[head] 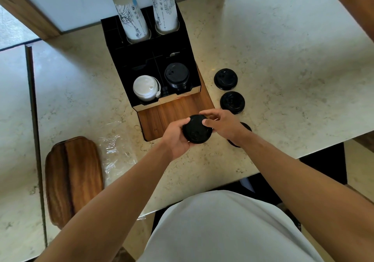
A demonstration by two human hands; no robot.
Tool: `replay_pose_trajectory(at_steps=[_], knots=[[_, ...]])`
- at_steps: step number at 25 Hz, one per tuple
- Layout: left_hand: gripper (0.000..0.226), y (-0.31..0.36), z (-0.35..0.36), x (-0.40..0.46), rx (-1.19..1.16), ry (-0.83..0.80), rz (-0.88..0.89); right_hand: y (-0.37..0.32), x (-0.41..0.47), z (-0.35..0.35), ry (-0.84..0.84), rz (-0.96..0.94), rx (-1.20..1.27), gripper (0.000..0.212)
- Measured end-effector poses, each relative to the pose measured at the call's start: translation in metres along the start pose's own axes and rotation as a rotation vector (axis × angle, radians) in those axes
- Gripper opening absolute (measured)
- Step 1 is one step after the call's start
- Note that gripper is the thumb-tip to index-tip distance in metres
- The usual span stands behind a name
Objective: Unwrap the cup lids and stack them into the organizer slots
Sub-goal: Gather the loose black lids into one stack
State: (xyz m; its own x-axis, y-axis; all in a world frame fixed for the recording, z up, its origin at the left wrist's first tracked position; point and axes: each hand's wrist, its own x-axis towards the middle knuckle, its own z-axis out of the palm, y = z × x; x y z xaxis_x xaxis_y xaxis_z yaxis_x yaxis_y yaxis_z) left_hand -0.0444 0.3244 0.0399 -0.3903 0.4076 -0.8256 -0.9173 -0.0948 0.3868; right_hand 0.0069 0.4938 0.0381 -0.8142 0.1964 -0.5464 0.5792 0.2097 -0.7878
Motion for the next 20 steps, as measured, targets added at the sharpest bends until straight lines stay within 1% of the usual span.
replay_pose_trajectory(at_steps=[2,6,7,9,11,13,17,18,20], knots=[[0.034,-0.001,0.002,0.002,-0.025,0.02,-0.01,0.006,-0.002,-0.007,0.093,-0.014,-0.092,0.036],[0.032,-0.005,0.002,0.009,-0.06,0.07,-0.026,0.027,-0.008,-0.036,0.452,0.031,-0.29,0.026],[0.032,-0.006,0.002,0.011,-0.066,0.084,-0.033,0.036,-0.011,-0.043,0.507,0.059,-0.318,0.024],[0.032,-0.01,0.003,0.014,-0.067,0.111,-0.05,0.053,-0.017,-0.052,0.513,0.115,-0.374,0.027],[0.032,-0.013,0.005,0.016,-0.054,0.124,-0.062,0.069,-0.024,-0.052,0.446,0.155,-0.42,0.037],[0.029,-0.015,0.008,0.017,-0.041,0.132,-0.068,0.077,-0.031,-0.048,0.42,0.164,-0.453,0.051],[0.026,-0.018,0.008,0.019,-0.02,0.164,-0.068,0.089,-0.036,-0.036,0.439,0.196,-0.567,0.088],[0.028,-0.019,0.007,0.019,-0.017,0.173,-0.071,0.091,-0.036,-0.032,0.434,0.204,-0.589,0.095],[0.032,-0.02,0.005,0.019,-0.008,0.176,-0.07,0.095,-0.035,-0.026,0.437,0.211,-0.645,0.101]])
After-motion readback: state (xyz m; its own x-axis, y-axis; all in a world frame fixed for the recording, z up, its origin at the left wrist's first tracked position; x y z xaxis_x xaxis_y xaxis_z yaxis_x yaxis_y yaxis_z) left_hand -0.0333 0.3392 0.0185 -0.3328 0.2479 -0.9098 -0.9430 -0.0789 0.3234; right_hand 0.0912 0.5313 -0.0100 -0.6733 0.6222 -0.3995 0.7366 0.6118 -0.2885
